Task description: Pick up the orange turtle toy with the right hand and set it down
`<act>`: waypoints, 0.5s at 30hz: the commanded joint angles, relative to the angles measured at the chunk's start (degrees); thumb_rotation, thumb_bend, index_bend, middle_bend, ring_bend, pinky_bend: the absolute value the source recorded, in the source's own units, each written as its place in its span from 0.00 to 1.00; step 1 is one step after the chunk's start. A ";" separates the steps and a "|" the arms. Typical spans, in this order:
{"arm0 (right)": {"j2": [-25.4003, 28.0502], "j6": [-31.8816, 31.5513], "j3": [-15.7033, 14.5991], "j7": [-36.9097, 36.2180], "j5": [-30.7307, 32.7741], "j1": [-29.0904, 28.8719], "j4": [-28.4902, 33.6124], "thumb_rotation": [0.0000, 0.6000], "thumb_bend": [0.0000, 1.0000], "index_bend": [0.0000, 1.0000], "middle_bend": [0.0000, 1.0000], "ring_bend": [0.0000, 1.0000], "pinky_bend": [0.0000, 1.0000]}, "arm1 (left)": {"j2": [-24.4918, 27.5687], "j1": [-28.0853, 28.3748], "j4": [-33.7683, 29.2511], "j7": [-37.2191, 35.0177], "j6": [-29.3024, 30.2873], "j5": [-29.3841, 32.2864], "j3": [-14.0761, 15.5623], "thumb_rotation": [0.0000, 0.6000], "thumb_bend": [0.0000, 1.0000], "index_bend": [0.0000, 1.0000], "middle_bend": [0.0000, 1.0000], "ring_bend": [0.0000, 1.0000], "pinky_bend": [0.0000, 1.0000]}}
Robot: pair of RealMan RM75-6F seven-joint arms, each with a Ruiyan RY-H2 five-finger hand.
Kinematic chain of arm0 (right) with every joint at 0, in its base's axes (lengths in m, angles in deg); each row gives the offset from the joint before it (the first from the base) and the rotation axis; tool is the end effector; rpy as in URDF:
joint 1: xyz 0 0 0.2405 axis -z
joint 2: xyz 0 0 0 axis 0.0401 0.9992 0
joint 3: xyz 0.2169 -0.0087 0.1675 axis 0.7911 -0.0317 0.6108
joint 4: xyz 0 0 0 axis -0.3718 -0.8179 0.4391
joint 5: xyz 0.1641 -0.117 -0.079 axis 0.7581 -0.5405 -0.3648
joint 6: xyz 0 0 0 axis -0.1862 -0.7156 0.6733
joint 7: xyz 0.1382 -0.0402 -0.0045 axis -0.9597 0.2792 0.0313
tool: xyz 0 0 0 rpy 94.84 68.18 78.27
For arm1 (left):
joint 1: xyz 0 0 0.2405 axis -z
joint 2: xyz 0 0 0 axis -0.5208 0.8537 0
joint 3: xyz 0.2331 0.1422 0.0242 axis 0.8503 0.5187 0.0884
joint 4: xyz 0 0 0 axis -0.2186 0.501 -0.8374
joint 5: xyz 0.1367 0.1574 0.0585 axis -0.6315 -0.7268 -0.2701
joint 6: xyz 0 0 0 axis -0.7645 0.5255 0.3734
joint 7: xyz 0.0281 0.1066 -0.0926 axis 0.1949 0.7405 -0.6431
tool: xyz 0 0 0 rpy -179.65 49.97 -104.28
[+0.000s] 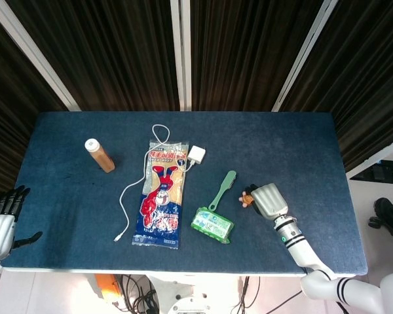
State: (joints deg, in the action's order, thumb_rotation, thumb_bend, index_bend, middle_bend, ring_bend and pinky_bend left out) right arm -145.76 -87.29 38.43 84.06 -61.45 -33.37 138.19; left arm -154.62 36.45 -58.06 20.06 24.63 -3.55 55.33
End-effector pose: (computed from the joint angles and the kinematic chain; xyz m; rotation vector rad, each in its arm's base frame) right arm -0.2437 -0.3155 -0.0369 1.8967 -0.7237 0.7738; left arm -0.3681 0.1837 0.1510 -1.3809 -0.9150 -0.9226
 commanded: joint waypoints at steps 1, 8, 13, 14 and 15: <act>4.44 1.96 -0.13 1.42 1.86 0.00 5.60 1.00 0.27 0.22 0.31 0.25 0.37 | 0.03 0.05 -0.11 0.11 -0.03 -0.03 -0.01 1.00 0.09 0.05 0.00 0.00 0.05; 7.96 0.93 0.31 3.26 2.84 0.36 10.87 1.00 0.24 0.11 0.23 0.18 0.29 | 0.16 0.20 -0.55 0.46 -0.25 0.04 -0.06 1.00 0.09 0.05 0.00 0.00 0.06; 8.40 0.95 0.22 4.01 2.94 0.08 12.11 1.00 0.24 0.10 0.25 0.18 0.29 | 0.27 0.23 -0.72 0.59 -0.40 0.15 -0.06 1.00 0.09 0.05 0.00 0.00 0.06; 8.28 1.01 0.17 4.09 2.87 -0.03 12.15 1.00 0.25 0.11 0.26 0.18 0.29 | 0.28 0.24 -0.72 0.59 -0.42 0.17 -0.07 1.00 0.09 0.05 0.00 0.00 0.06; 8.09 1.03 0.09 4.16 2.69 -0.14 12.10 1.00 0.26 0.12 0.27 0.18 0.29 | 0.28 0.23 -0.72 0.58 -0.43 0.19 -0.07 1.00 0.09 0.05 0.00 0.00 0.06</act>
State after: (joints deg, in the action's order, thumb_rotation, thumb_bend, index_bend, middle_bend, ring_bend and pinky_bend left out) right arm -137.59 -86.29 38.57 88.17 -58.68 -33.44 150.29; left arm -154.34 36.68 -58.77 20.63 24.21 -3.35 55.27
